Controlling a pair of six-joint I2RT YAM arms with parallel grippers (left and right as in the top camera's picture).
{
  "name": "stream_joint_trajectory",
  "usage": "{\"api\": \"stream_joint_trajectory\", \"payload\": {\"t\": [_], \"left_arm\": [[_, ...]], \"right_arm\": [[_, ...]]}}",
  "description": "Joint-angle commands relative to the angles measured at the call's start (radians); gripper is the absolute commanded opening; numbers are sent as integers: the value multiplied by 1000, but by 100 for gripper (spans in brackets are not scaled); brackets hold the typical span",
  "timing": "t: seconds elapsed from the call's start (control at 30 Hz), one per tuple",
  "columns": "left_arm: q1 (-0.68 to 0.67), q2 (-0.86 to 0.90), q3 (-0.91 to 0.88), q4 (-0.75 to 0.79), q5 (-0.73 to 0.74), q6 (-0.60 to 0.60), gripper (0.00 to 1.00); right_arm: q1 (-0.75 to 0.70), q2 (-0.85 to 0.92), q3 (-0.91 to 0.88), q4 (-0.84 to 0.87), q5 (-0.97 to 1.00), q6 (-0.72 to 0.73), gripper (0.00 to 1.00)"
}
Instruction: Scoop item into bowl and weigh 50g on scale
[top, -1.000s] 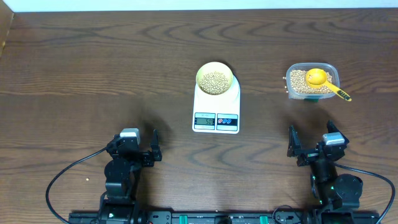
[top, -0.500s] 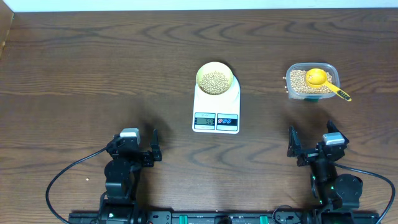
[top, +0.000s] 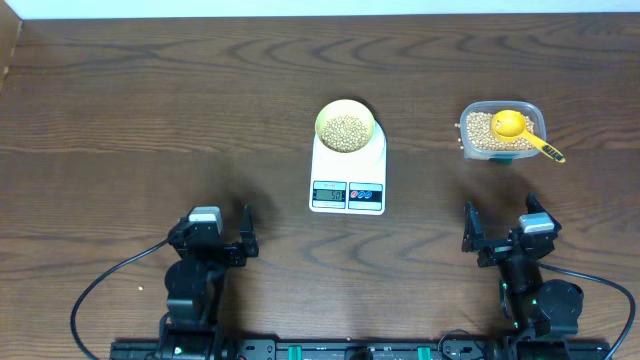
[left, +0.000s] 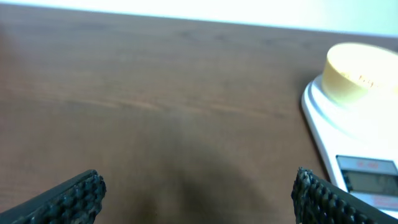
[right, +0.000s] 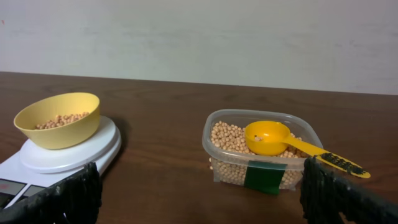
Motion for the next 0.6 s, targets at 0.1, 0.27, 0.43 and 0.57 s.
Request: {"api": "stream_joint_trajectory", "payload": {"t": [0.1,0.27,0.43,0.57], "left_arm": [[8,-172,-16,-42,-31,-9,98],[35,-213,-15,-42,-31,-9,98],[36,-208,-15,-42,-31,-9,98],[36,-206,-15,-42,-31,-9,98]], "right_arm": [[11,-7,-1,-5,6,13,99],[11,-7,-1,-5,6,13,99],[11,-7,-1,-5,6,13,99],[11,-7,-1,-5,6,13,99]]}}
